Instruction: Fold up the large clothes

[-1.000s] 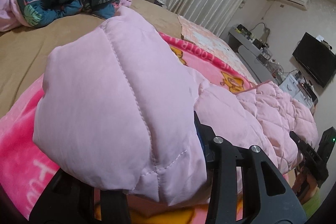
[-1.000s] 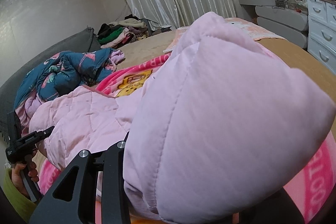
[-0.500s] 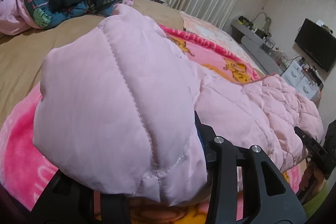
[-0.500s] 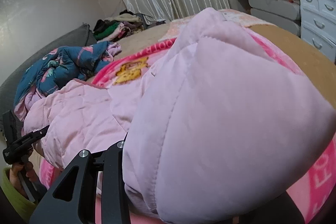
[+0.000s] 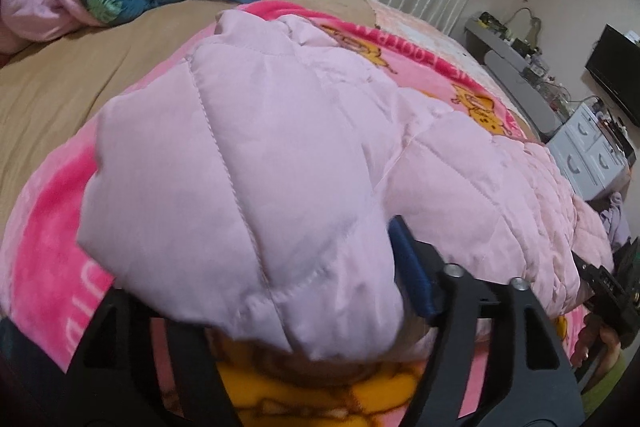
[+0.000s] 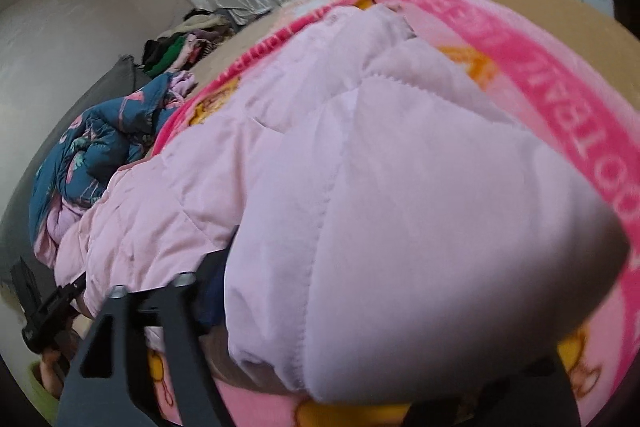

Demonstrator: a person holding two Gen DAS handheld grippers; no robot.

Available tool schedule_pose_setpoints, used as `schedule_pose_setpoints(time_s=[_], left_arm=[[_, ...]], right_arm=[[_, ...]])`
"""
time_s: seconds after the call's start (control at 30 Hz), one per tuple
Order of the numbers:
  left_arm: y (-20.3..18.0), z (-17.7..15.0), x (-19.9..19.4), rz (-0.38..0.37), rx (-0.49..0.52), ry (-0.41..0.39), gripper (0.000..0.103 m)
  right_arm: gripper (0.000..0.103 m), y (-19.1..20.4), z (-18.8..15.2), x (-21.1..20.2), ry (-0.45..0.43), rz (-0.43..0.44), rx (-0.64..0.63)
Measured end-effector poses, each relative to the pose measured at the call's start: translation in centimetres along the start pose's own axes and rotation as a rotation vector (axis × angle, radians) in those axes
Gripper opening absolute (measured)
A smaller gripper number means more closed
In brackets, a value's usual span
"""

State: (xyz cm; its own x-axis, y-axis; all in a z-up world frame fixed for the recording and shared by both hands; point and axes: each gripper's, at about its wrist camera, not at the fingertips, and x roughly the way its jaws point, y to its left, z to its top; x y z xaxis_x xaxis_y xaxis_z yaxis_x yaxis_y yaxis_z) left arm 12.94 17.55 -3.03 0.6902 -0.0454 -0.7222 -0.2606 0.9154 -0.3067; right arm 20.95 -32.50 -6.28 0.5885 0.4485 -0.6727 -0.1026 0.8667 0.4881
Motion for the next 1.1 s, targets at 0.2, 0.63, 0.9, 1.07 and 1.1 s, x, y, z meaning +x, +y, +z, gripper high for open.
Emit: schedule_pose_setpoints(time_s=[0.2, 0.63, 0.9, 1.07, 1.1], left_arm=[[1.2, -1.3, -1.7, 0.026, -0.049, -0.005, 0.087], [-1.3, -4.0, -10.3, 0.101, 0.043, -0.188, 0.094], [-3.4, -5.0, -13.4, 0.088, 0.098, -0.247, 0.094], [-4.4, -5.4, -14.5, 0.081, 0.122, -0.267, 0.094], [-4.7, -5.5, -14.7, 0.074, 0.129, -0.275, 0.094]], right_arm=[[0.097, -1.2, -0.9, -1.3, 0.034, -0.019, 0.014], [0.099, 4.9, -2.3, -10.9, -0.18, -0.199, -0.308], [0.099, 11.7, -4.0, -12.8, -0.23, -0.072, -0.465], [0.099, 13.9, -4.7, -13.1, -0.237, -0.03, -0.503], [0.099, 14.0, -4.8, -13.1, -0.236, -0.026, -0.506]])
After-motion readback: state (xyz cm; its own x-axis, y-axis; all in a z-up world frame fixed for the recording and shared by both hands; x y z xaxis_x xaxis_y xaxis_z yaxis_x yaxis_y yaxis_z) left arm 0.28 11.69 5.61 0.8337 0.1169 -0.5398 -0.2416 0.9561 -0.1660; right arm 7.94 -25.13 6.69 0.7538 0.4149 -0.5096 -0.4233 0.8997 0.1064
